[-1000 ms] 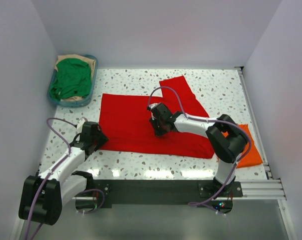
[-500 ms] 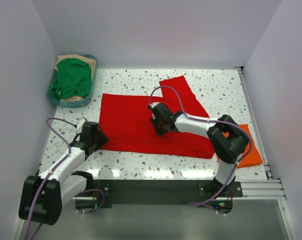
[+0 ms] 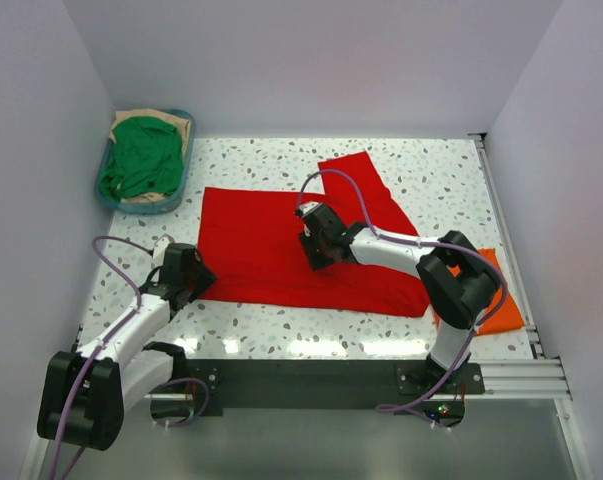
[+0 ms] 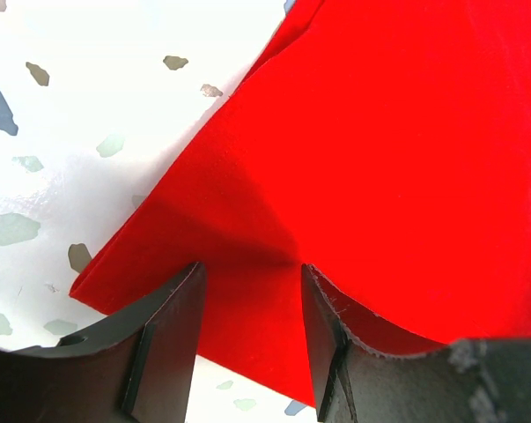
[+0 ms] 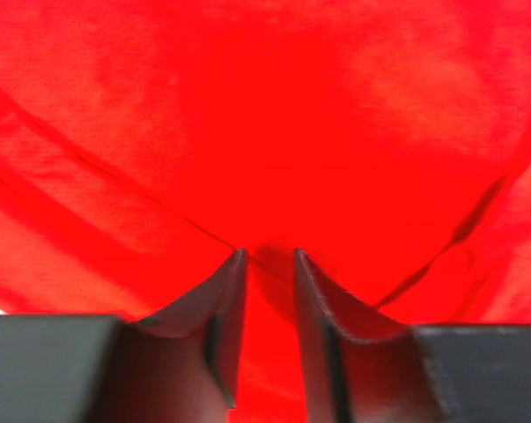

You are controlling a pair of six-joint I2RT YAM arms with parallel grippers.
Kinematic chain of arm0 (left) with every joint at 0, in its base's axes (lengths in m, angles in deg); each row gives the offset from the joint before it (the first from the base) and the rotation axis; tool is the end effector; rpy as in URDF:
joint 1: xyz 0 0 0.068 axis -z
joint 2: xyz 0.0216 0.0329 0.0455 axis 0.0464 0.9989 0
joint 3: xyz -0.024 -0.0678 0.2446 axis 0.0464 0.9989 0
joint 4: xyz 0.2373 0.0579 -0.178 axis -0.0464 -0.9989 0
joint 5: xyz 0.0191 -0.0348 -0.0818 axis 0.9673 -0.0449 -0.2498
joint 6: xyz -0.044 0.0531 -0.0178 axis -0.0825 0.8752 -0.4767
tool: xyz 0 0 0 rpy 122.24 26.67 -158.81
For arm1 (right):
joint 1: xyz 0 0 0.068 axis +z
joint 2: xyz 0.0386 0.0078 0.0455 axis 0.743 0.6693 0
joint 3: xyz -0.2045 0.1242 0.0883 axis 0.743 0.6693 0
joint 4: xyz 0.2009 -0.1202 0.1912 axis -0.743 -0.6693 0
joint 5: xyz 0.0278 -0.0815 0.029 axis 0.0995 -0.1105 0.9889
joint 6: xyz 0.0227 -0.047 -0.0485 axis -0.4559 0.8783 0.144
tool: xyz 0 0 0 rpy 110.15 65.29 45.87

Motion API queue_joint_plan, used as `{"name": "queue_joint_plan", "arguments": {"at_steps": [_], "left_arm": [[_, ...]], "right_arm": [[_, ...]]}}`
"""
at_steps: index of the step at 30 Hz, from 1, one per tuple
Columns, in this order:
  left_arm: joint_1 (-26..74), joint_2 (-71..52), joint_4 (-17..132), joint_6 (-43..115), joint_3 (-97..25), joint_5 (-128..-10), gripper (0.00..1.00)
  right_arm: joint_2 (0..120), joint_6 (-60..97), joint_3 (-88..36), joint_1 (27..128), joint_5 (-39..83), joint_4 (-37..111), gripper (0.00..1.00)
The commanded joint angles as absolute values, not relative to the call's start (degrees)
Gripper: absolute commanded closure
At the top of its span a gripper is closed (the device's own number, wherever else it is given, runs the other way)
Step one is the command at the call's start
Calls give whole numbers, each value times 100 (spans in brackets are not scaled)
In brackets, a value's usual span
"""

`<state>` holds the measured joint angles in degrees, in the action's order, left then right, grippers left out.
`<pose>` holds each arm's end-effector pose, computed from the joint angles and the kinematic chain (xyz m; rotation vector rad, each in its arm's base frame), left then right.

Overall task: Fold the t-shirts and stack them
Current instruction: Fold the tshirt

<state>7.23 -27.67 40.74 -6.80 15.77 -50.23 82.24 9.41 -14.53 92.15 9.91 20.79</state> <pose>0.2337 -0.0301 0.0911 -1.0000 2.2625 -0.2641 0.2997 0.2847 0.1088 -0.5913 2.4956 0.3127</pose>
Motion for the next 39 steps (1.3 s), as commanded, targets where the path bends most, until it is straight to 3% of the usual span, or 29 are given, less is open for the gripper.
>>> {"name": "queue_joint_plan", "arguments": {"at_steps": [1,5,17,27,39], "left_arm": [[745,-2696,3939,-701,1708,-4917,47],[745,-2661,3975,-701,1708,-4944,47],[745,-2582,4063,-666,1752,-5005,47],[745,-2573,4062,-657,1752,-5005,47],[745,-2608,3992,-675,1744,-4952,47]], "right_arm": [[8000,1109,-1539,9246,1337,2342,65],[8123,1180,-1583,9281,1328,2245,56],[8466,1250,-1627,9413,1574,2219,58],[8282,1189,-1548,9431,1356,2184,89],[7974,943,-1434,9431,775,2272,97]]}}
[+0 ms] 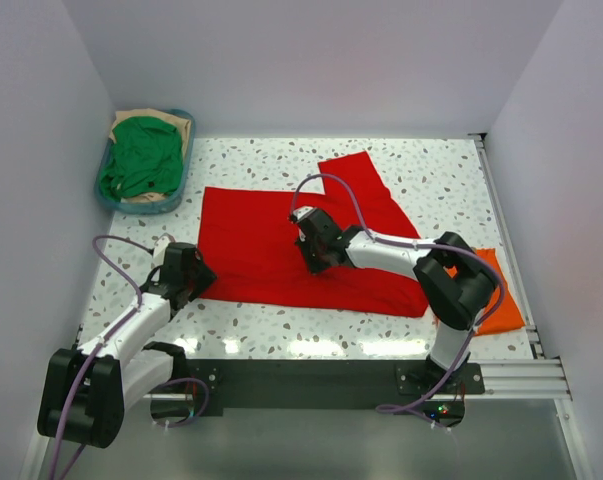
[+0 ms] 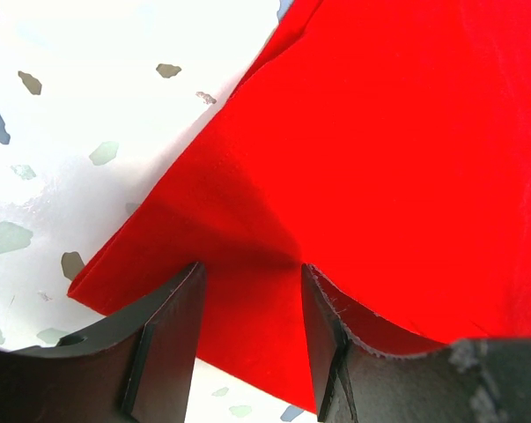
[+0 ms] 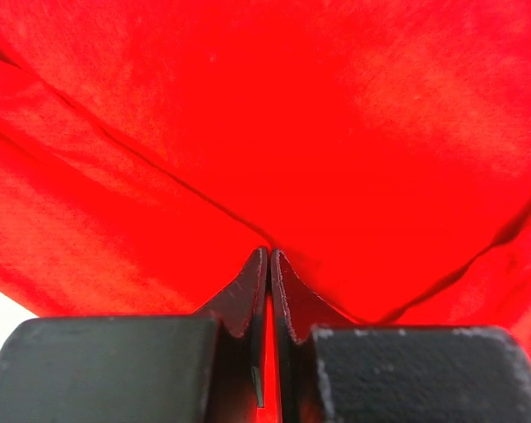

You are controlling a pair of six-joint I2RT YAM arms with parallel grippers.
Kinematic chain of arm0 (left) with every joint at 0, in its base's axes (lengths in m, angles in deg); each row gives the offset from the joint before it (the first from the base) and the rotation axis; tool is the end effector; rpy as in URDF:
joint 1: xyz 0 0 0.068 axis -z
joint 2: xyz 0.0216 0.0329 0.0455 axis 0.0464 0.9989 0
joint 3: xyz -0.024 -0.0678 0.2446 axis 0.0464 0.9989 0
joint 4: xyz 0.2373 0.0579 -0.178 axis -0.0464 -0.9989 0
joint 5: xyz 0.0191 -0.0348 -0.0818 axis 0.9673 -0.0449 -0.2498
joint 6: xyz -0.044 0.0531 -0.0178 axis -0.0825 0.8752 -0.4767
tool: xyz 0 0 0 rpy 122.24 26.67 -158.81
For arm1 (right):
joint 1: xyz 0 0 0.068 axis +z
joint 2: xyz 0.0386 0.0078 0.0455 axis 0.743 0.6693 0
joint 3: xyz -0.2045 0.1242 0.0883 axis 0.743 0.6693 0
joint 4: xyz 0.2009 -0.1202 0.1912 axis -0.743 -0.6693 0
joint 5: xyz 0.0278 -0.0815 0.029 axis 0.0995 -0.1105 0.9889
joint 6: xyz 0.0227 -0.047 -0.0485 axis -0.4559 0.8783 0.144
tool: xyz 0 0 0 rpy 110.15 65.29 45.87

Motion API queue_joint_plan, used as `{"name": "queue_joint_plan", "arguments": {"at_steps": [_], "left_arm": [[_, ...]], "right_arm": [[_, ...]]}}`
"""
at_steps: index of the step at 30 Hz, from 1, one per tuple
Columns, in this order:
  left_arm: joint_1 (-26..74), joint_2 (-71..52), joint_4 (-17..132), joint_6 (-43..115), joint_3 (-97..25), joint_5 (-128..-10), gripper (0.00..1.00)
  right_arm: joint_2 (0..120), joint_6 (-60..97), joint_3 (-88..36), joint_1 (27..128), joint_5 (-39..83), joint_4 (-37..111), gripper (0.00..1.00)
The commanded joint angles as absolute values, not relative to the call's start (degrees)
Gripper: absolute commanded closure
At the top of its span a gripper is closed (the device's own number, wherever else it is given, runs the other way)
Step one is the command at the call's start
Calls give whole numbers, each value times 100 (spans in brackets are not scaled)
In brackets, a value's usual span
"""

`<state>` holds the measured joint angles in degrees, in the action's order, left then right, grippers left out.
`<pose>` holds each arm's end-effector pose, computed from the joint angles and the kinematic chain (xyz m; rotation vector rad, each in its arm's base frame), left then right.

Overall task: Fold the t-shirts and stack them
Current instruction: Fold the tshirt

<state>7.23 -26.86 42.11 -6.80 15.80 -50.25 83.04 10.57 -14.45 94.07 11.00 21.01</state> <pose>0.2357 -0.0305 0.0898 -0.9976 2.2546 -0.2704 0.2892 0.2954 0.1031 -0.6708 2.4945 0.3328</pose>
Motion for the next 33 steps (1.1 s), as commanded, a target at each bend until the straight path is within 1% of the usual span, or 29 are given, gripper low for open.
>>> {"name": "queue_joint_plan", "arguments": {"at_steps": [1,11,13,17,22,23,24,26,29,33], "left_arm": [[745,-2608,4001,-675,1752,-4952,47],[745,-2564,4001,-675,1752,-4979,47],[745,-2564,4001,-675,1761,-4996,47],[736,-2695,3940,-587,1569,-5181,46],[745,-3161,3580,-455,980,-5094,44],[745,-3188,3449,-429,761,-5023,44],[745,-3179,3404,-429,664,-4823,44],[745,-3075,3325,-420,374,-4654,43],[745,-2592,3272,-437,23,-4399,44],[745,-1722,3307,-455,-339,-4066,46]], "right_arm": [[7957,934,-1416,9431,722,2280,97],[8035,837,-1398,9422,529,2272,97],[8018,820,-1355,9413,546,2324,95],[7939,837,-1328,9422,660,2395,73],[7728,811,-1328,9422,739,2395,59],[7667,793,-1319,9422,739,2403,54],[7614,706,-1302,9422,731,2421,52],[7368,592,-1197,9413,678,2482,52],[7061,275,-1003,9422,520,2509,53],[6639,-208,-513,9431,660,2658,53]]}}
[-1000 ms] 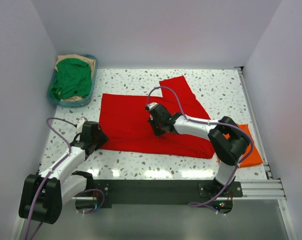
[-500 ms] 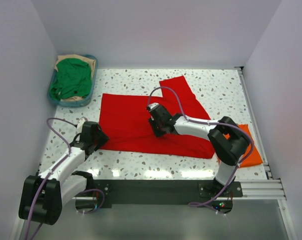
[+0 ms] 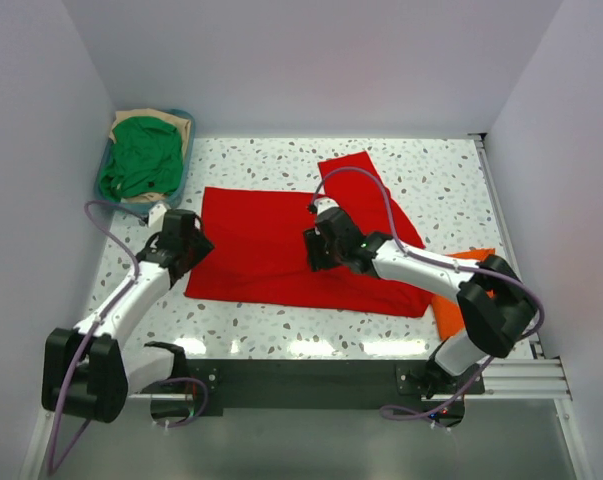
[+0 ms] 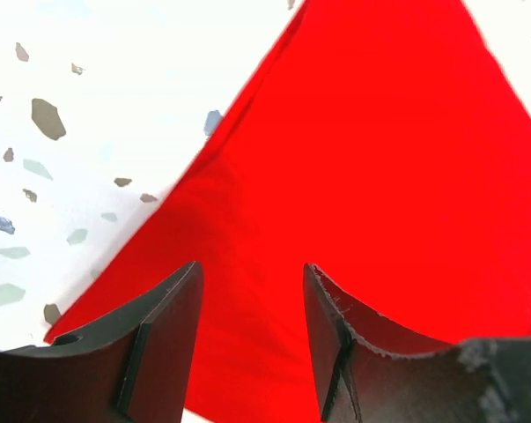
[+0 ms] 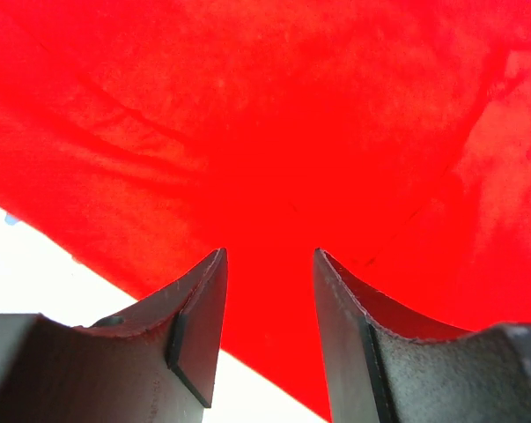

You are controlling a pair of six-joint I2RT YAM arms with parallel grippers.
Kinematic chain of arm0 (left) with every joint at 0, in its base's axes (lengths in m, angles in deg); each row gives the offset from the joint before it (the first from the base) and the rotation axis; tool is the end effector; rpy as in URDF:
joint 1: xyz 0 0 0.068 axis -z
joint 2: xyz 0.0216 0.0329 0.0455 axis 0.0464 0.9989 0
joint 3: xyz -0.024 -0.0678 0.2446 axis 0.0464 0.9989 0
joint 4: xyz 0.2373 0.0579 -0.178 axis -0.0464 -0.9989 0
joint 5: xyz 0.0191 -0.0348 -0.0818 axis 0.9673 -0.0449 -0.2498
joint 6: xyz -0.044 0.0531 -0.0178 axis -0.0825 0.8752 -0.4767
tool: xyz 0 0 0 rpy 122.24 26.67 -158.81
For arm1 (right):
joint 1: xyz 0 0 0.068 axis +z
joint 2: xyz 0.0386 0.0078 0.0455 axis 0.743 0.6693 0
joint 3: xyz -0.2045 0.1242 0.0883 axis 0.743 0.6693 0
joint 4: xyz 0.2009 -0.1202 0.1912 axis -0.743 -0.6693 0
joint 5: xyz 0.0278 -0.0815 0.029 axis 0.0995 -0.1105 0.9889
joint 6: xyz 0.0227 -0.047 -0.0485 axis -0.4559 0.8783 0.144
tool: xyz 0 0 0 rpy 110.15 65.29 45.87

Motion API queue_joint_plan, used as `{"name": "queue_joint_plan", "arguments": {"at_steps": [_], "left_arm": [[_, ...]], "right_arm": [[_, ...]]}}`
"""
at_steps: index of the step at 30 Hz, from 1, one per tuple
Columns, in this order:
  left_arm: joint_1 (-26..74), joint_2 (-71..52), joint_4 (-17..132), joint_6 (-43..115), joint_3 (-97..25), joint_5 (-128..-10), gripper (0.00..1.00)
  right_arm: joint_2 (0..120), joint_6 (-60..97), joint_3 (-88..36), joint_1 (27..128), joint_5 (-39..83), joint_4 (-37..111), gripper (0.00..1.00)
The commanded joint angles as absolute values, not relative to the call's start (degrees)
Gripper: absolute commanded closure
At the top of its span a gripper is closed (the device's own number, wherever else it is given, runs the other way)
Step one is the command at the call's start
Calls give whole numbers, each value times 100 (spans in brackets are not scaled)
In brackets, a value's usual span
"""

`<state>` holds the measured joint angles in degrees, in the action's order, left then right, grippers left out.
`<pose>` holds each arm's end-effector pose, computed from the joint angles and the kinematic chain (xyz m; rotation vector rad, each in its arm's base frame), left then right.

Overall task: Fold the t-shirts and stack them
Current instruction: Fold the tshirt

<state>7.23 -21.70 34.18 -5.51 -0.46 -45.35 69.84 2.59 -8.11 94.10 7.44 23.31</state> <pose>0.2800 -0.0333 0.1594 -0.9815 2.1706 -0.2026 0.2744 0.2750 0.1559 -0.4302 2.3866 0.4197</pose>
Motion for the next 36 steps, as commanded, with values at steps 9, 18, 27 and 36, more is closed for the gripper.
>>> {"name": "queue_joint_plan", "arguments": {"at_steps": [9,18,27,36], "left_arm": [[745,-543,3456,-595,-893,-3749,52],[745,195,3553,-701,-1262,-3775,60],[745,521,3553,-763,-1315,-3731,67],[736,539,3491,-727,-1298,-3617,97]], "right_arm": [[5786,-595,454,9422,880,2887,54],[5329,-824,1282,9431,915,3010,54],[5153,-947,1695,9422,915,3072,55],[5127,-1105,2099,9422,994,3186,55]]}}
